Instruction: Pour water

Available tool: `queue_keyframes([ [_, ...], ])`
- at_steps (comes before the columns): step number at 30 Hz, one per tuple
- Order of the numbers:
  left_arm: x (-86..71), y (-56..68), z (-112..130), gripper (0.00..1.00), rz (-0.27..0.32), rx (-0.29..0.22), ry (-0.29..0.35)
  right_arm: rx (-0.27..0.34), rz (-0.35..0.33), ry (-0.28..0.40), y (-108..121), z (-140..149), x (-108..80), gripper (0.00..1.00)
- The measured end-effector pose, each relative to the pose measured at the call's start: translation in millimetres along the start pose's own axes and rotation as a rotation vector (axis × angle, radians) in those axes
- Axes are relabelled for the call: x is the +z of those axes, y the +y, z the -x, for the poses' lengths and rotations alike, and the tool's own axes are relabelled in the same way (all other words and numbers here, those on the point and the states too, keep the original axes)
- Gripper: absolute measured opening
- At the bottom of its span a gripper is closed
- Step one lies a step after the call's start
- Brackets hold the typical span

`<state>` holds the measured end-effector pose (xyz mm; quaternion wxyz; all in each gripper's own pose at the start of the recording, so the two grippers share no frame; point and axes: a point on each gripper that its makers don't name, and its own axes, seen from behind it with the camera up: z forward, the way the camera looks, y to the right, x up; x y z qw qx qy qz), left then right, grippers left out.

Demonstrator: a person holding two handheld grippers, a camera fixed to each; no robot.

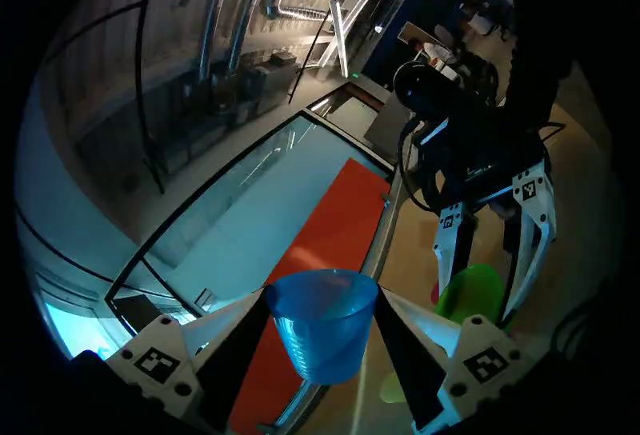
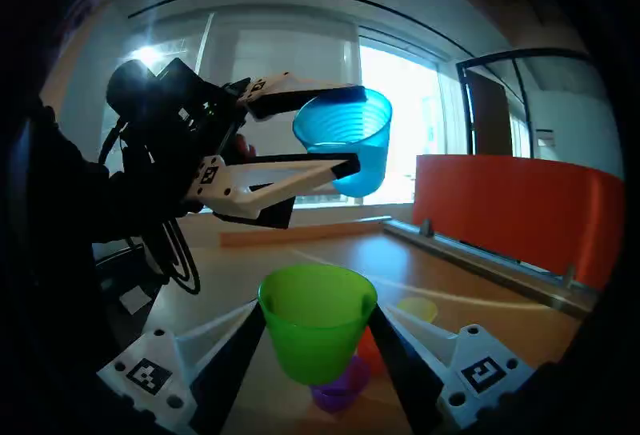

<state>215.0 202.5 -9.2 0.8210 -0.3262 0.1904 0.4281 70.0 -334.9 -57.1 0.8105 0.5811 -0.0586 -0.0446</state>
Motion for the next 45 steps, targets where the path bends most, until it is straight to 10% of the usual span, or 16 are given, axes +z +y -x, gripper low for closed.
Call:
queue_keyframes([
  [45, 0.6, 4.0, -5.7, 0.87, 0.013, 0.09, 0.014, -0.004, -0.005, 0.003, -1.4, -1.5, -2.1, 0.9],
])
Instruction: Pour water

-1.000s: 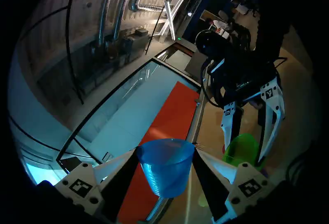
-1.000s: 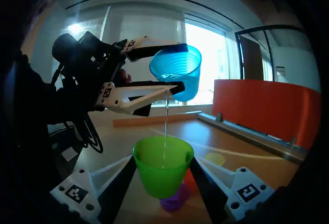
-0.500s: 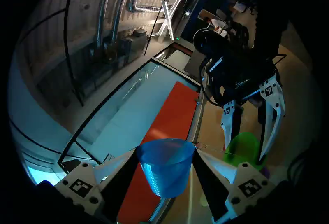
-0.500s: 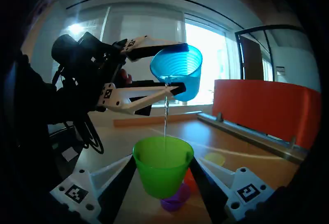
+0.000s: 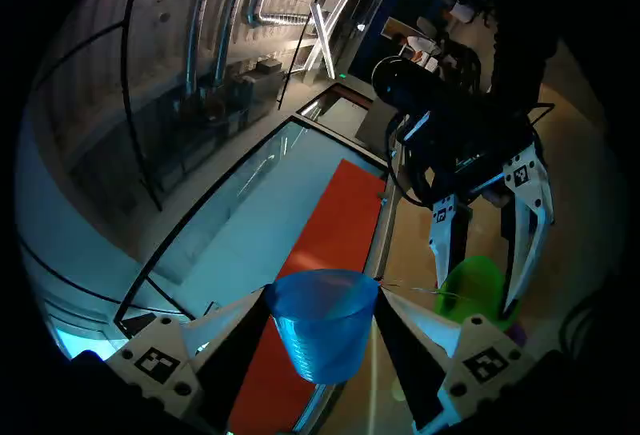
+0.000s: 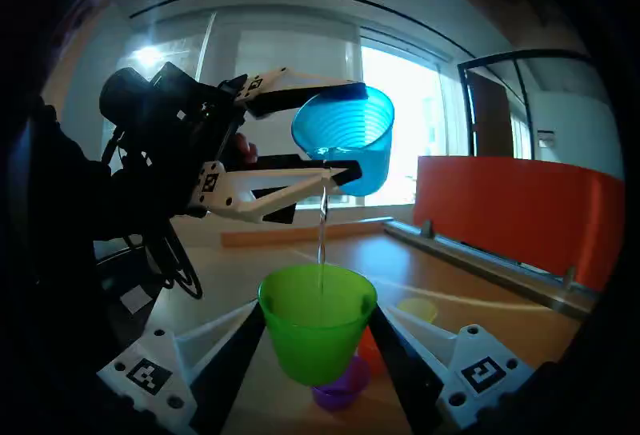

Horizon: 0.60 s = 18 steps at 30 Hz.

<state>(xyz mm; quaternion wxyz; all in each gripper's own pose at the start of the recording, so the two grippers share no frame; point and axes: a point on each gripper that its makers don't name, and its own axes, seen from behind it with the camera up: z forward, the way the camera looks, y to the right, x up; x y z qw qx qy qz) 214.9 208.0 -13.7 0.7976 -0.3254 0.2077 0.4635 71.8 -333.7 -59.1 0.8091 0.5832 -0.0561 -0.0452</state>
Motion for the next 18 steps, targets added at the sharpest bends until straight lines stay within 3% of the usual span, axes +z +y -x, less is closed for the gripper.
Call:
queue_keyframes([
  [18, -2.0, 2.6, -0.4, 0.87, -0.002, 0.019, 0.003, -0.004, 0.0, 0.001, -1.0, -0.9, -1.1, 0.9],
])
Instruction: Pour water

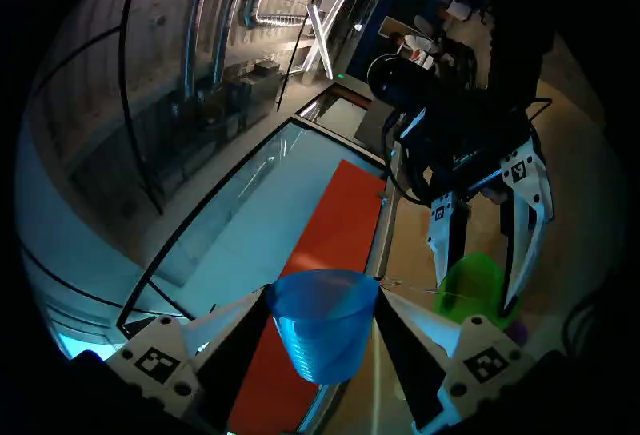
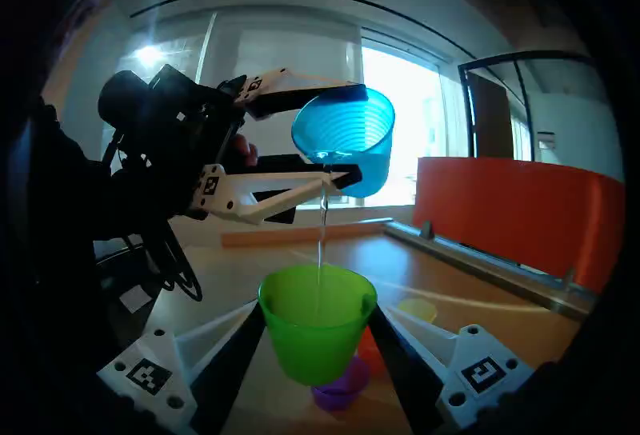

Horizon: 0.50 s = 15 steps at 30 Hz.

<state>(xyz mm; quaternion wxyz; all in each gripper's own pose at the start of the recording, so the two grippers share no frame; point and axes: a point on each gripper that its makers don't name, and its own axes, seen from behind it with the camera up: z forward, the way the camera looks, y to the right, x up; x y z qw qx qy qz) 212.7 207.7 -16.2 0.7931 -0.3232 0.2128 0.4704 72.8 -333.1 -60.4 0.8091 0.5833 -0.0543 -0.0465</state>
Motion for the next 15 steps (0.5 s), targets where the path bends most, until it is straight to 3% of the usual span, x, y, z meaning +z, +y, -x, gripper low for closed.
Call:
queue_keyframes([
  [15, -0.1, -1.3, 0.5, 0.87, 0.0, 0.023, 0.0, -0.002, -0.003, 0.003, -0.8, -0.9, -0.4, 0.9],
])
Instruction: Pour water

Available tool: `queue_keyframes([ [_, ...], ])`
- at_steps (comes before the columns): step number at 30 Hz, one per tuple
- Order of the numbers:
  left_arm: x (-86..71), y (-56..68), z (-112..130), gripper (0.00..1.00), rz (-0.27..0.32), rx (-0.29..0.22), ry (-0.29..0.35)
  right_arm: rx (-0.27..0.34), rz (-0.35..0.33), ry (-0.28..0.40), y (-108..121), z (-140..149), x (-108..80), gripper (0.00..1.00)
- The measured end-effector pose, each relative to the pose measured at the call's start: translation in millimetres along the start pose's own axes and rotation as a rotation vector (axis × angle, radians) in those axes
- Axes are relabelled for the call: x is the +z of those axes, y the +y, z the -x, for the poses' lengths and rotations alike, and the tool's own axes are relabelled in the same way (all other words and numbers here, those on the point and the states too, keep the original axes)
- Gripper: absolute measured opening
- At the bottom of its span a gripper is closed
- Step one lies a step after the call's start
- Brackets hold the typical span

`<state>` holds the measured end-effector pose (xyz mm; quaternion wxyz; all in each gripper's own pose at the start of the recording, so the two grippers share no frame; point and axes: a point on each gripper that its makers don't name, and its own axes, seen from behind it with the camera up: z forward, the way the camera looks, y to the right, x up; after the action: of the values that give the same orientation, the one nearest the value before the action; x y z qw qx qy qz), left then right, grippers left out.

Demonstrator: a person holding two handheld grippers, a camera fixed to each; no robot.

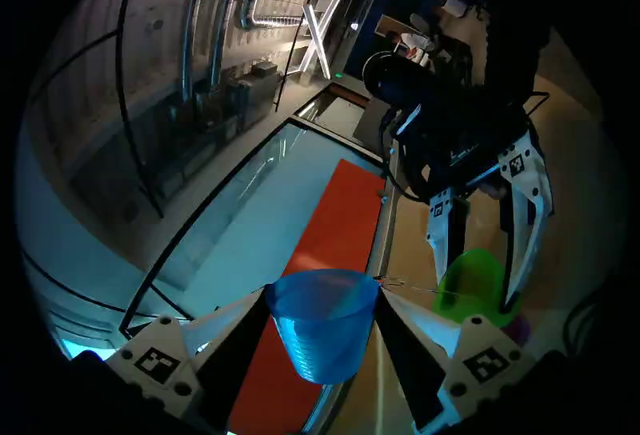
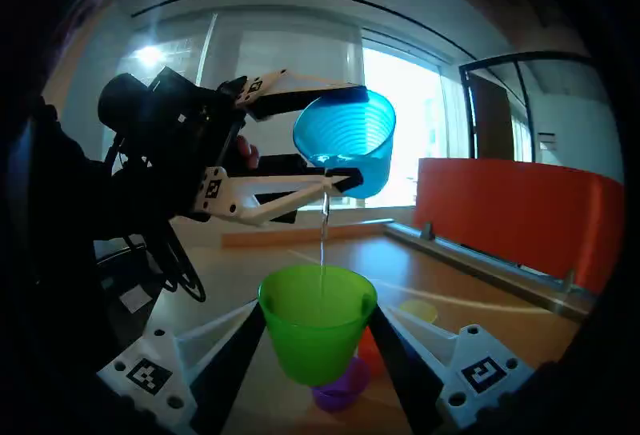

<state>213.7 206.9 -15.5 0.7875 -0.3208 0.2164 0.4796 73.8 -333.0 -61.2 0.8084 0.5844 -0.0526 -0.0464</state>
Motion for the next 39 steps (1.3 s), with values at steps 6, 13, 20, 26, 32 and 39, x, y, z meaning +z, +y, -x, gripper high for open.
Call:
queue_keyframes([
  [6, 0.7, -0.3, -0.5, 0.87, 0.001, 0.011, 0.0, -0.002, -0.002, 0.001, -0.1, -0.4, -0.2, 0.9],
  [13, 1.5, 1.5, -1.3, 0.87, 0.003, 0.018, 0.001, -0.002, -0.002, 0.003, -0.2, -0.7, -1.3, 0.9],
  [20, 1.4, 1.8, -2.3, 0.87, 0.002, 0.027, 0.003, -0.003, -0.002, 0.004, -0.2, -0.7, -1.5, 0.9],
  [26, 2.0, 3.2, -2.4, 0.87, 0.004, 0.036, 0.002, -0.003, -0.002, 0.006, -0.2, -0.3, -2.2, 0.9],
  [32, 2.2, 3.0, -3.5, 0.87, 0.007, 0.045, 0.003, -0.004, -0.001, 0.005, -0.2, -0.2, -2.6, 0.9],
  [39, 2.7, 0.8, -4.9, 0.87, 0.004, 0.051, 0.006, -0.005, 0.0, 0.002, 0.3, -0.3, -2.3, 0.9],
])
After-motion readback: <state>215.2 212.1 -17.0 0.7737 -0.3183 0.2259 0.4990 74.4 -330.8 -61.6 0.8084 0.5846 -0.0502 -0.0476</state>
